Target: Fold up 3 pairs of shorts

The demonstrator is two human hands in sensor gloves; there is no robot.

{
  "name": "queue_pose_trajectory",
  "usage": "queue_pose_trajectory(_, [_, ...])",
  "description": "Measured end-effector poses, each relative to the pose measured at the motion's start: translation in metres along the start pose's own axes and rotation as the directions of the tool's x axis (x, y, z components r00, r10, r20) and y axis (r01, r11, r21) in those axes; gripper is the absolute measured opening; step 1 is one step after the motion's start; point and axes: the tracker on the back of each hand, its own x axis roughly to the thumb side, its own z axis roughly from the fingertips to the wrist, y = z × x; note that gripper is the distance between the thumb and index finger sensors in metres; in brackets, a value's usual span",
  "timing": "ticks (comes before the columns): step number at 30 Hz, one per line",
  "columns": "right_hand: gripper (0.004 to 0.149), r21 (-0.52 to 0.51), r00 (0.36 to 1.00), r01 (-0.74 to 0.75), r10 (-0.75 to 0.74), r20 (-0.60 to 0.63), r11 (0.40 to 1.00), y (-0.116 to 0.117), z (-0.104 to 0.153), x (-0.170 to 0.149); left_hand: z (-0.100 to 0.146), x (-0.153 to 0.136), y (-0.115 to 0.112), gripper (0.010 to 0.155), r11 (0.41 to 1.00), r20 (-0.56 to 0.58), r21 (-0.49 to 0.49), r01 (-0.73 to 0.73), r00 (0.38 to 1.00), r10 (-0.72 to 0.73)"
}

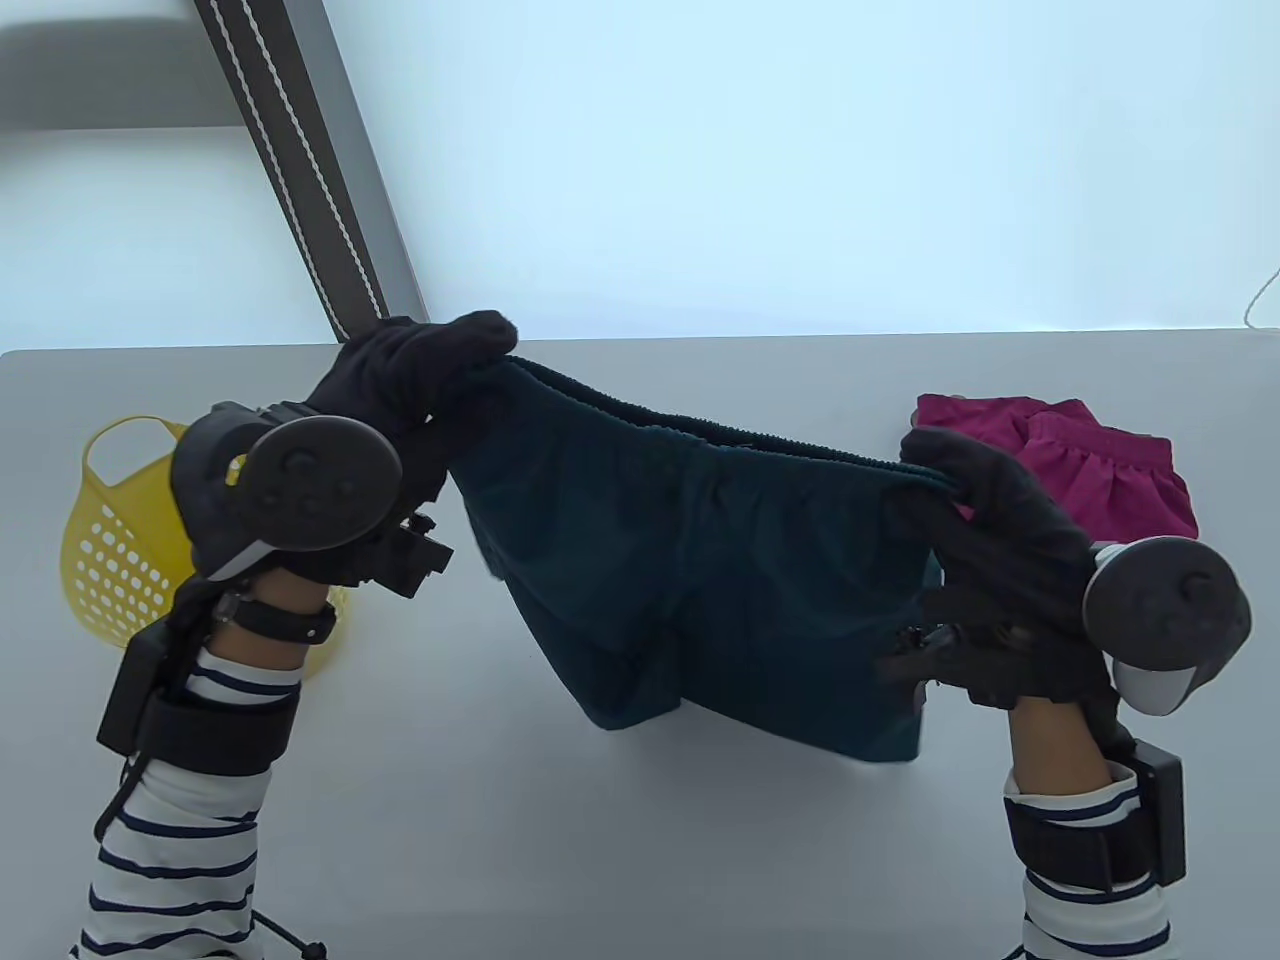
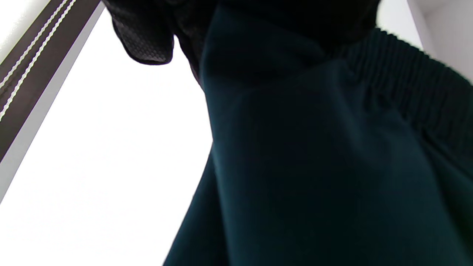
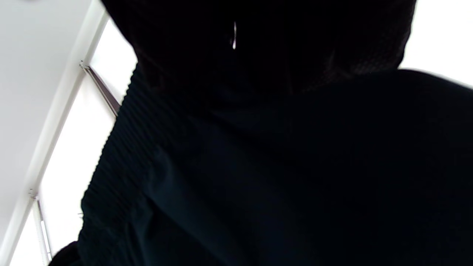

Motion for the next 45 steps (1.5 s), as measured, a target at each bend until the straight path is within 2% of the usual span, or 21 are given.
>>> queue_pose_trajectory(4, [0.044,0.038,0.974,0.205,-0.207,0.092,0.978,-0.026,-0.003,0.046,0.008,-0.002,0.036,0.052,0.97,0.083,0.033,-0.239,0.968,0.236])
queue_pose_trajectory(5, [0.044,0.072,0.968,0.22,-0.227,0.108,0.973,-0.032,-0.007,0.058,0.006,-0.003,0.041,0.052,0.955,0.093,0.009,-0.298,0.951,0.296])
queue_pose_trajectory(7, [0.044,0.115,0.987,0.109,-0.121,0.106,0.987,-0.036,-0.018,0.067,-0.001,-0.007,0.04,0.051,0.943,0.07,-0.058,-0.328,0.941,0.332])
queue_pose_trajectory(9, [0.043,0.16,0.985,-0.164,0.154,0.076,0.973,-0.033,-0.035,0.063,-0.012,-0.013,0.024,0.051,0.957,0.002,-0.15,-0.247,0.968,0.25])
queue_pose_trajectory(10, [0.043,0.174,0.971,-0.236,0.23,0.059,0.956,-0.029,-0.04,0.059,-0.015,-0.015,0.016,0.05,0.959,-0.021,-0.19,-0.208,0.978,0.208])
queue_pose_trajectory(12, [0.043,0.324,0.909,-0.393,0.416,-0.005,0.861,-0.008,-0.058,0.039,-0.024,-0.022,-0.015,0.045,0.945,-0.071,-0.322,-0.058,0.997,0.037])
queue_pose_trajectory(14, [0.043,0.436,0.87,-0.407,0.486,-0.082,0.803,0.015,-0.068,0.017,-0.029,-0.029,-0.047,0.042,0.885,-0.094,-0.459,0.075,0.987,-0.132])
queue_pose_trajectory(17, [0.044,0.471,0.77,-0.481,0.614,-0.176,0.739,0.049,-0.079,-0.009,-0.035,-0.031,-0.085,0.04,0.775,-0.059,-0.535,0.336,0.901,-0.431])
queue_pose_trajectory(18, [0.044,0.438,0.739,-0.52,0.643,-0.199,0.733,0.058,-0.081,-0.011,-0.038,-0.03,-0.09,0.04,0.736,-0.046,-0.503,0.453,0.836,-0.546])
queue_pose_trajectory(19, [0.045,0.337,0.711,-0.589,0.669,-0.215,0.734,0.065,-0.083,-0.009,-0.041,-0.029,-0.09,0.041,0.699,-0.058,-0.432,0.57,0.756,-0.652])
queue_pose_trajectory(21, [0.046,-0.039,0.757,-0.637,0.616,-0.218,0.77,0.071,-0.08,0.007,-0.045,-0.024,-0.073,0.042,0.69,-0.249,-0.115,0.714,0.652,-0.716])
queue_pose_trajectory(23, [0.046,-0.176,0.816,-0.577,0.572,-0.084,0.797,0.071,-0.081,0.021,-0.045,-0.021,-0.056,0.042,0.698,-0.356,0.085,0.711,0.676,-0.645])
queue_pose_trajectory(26, [0.046,-0.202,0.844,-0.526,0.536,-0.003,0.826,0.066,-0.076,0.028,-0.041,-0.025,-0.034,0.044,0.715,-0.366,0.16,0.681,0.713,-0.598])
queue_pose_trajectory(28, [0.046,-0.113,0.888,-0.453,0.459,0.031,0.884,0.067,-0.07,0.019,-0.031,-0.029,-0.034,0.043,0.71,-0.317,0.164,0.684,0.719,-0.619])
queue_pose_trajectory(30, [0.045,-0.035,0.905,-0.423,0.424,0.047,0.906,0.071,-0.064,0.005,-0.019,-0.033,-0.043,0.043,0.721,-0.266,0.118,0.683,0.721,-0.639])
queue_pose_trajectory(34, [0.045,0.149,0.885,-0.465,0.461,0.063,0.873,0.09,-0.032,-0.043,0.024,-0.035,-0.082,0.042,0.709,-0.067,-0.06,0.702,0.706,-0.705])
queue_pose_trajectory(36, [0.046,0.318,0.895,-0.436,0.441,0.059,0.842,0.105,-0.008,-0.07,0.051,-0.033,-0.105,0.041,0.704,0.053,-0.193,0.684,0.723,-0.688])
queue_pose_trajectory(39, [0.049,0.615,0.9,-0.372,0.432,0.056,0.695,0.131,0.027,-0.106,0.098,-0.029,-0.148,0.043,0.618,0.258,-0.463,0.635,0.764,-0.592])
queue_pose_trajectory(40, [0.053,0.724,0.894,-0.349,0.444,0.066,0.595,0.141,0.04,-0.12,0.116,-0.029,-0.166,0.045,0.534,0.339,-0.571,0.624,0.771,-0.539])
queue_pose_trajectory(42, [0.06,0.838,0.881,-0.293,0.471,0.049,0.461,0.154,0.057,-0.139,0.142,-0.034,-0.197,0.058,0.353,0.421,-0.718,0.599,0.778,-0.466])
queue_pose_trajectory(45, [0.066,0.955,0.861,-0.136,0.509,-0.018,0.263,0.182,0.094,-0.181,0.179,-0.047,-0.24,0.065,0.199,0.455,-0.789,0.581,0.771,-0.447])
